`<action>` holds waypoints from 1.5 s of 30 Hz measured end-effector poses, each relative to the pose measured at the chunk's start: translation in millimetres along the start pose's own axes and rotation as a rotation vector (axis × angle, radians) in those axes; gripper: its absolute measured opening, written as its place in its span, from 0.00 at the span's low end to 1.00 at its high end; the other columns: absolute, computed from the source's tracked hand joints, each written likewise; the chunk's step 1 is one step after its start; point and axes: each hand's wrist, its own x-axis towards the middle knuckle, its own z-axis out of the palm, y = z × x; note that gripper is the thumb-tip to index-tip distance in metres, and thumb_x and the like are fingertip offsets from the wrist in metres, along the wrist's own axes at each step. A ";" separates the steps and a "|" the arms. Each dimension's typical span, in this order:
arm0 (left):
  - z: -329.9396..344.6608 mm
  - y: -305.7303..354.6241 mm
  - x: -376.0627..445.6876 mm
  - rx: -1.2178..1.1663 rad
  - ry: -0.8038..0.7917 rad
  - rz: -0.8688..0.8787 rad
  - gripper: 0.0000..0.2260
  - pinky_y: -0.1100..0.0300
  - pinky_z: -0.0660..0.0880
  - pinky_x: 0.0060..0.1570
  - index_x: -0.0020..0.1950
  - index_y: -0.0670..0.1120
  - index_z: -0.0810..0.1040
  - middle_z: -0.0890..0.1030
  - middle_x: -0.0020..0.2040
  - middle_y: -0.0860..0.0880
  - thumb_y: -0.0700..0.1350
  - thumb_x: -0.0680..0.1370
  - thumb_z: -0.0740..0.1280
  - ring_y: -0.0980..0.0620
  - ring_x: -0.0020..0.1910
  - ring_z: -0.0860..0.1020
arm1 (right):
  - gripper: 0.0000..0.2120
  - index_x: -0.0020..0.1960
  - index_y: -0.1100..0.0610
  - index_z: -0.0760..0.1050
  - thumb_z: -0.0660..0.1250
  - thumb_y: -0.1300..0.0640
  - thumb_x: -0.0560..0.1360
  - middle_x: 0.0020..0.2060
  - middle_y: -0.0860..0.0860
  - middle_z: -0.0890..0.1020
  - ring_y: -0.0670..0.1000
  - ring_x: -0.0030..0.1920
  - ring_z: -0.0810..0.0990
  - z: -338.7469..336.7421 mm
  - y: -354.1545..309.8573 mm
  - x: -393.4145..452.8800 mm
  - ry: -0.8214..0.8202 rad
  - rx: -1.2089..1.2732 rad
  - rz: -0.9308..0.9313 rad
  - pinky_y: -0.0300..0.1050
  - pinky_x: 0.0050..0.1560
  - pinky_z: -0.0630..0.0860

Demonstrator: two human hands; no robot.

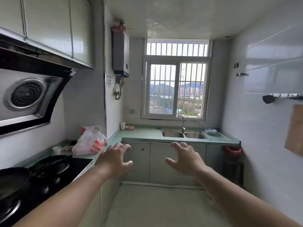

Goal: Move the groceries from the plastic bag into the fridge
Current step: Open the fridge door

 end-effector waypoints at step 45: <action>346.6 129.3 589.9 -0.081 -0.333 0.610 0.27 0.55 0.64 0.67 0.74 0.57 0.63 0.67 0.72 0.56 0.59 0.76 0.63 0.52 0.71 0.64 | 0.33 0.74 0.44 0.58 0.56 0.32 0.74 0.71 0.48 0.66 0.53 0.70 0.65 152.5 361.8 373.7 0.063 -0.109 0.676 0.54 0.66 0.68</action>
